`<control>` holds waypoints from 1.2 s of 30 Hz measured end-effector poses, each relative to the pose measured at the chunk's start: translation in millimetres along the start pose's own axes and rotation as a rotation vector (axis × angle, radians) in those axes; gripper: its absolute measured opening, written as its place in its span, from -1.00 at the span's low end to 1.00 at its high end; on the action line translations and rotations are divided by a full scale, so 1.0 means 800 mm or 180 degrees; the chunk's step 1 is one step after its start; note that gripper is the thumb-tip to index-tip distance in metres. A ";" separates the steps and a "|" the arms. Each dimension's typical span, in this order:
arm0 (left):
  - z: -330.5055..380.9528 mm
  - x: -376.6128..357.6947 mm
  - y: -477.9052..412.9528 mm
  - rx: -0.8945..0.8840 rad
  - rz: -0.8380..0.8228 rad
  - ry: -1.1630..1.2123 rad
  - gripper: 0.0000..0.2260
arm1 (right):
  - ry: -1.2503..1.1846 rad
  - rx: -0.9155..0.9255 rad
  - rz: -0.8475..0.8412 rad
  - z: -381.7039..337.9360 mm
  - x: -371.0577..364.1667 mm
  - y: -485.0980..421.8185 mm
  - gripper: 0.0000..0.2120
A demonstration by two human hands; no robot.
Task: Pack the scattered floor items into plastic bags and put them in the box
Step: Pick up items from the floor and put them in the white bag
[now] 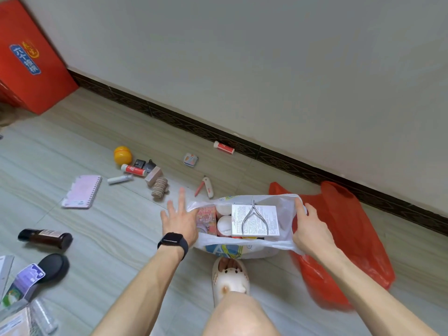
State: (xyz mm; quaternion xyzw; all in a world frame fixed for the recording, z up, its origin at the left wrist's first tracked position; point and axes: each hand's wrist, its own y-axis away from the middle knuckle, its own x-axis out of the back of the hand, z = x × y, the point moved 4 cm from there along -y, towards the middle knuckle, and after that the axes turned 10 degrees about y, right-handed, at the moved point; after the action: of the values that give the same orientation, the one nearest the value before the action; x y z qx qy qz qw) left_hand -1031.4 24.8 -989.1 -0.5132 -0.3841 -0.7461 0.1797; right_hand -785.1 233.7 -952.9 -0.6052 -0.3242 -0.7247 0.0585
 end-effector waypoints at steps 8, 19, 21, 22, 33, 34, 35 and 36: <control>-0.033 0.021 -0.017 0.0512 -0.0535 0.1497 -0.62 | -0.1745 -0.0207 -0.0046 -0.006 -0.010 -0.001 -0.34; 0.078 0.132 0.024 -0.0125 -0.0430 0.3009 -0.49 | -0.1831 -0.0085 0.1117 0.024 0.068 0.024 -0.50; 0.071 0.117 0.033 -0.0208 -0.0492 0.2071 -0.61 | -0.1192 -0.0004 0.0888 0.023 0.050 0.026 -0.56; 0.065 0.114 0.034 -0.0207 -0.0452 0.1619 -0.69 | -0.0804 0.0048 0.0831 0.020 0.046 0.029 -0.60; 0.015 0.059 0.008 -0.0005 0.0028 -0.1131 -0.43 | 0.1403 0.0142 -0.0471 -0.007 0.016 -0.003 0.16; 0.014 0.052 0.006 -0.0040 -0.0045 -0.1165 -0.34 | 0.1437 0.0124 -0.0498 -0.005 0.017 -0.010 0.18; 0.012 0.047 0.005 -0.0057 -0.0100 -0.1160 -0.28 | 0.1452 0.0112 -0.0468 -0.003 0.019 -0.016 0.15; 0.012 0.046 0.004 -0.0054 -0.0122 -0.1099 -0.23 | 0.1467 0.0103 -0.0399 -0.001 0.021 -0.019 0.10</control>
State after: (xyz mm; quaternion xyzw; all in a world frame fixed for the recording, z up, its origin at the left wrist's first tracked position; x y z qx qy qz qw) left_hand -1038.1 34.5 -952.8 -0.6278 -0.4127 -0.6534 0.0924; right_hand -797.7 250.4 -943.6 -0.4014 -0.3508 -0.8406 0.0955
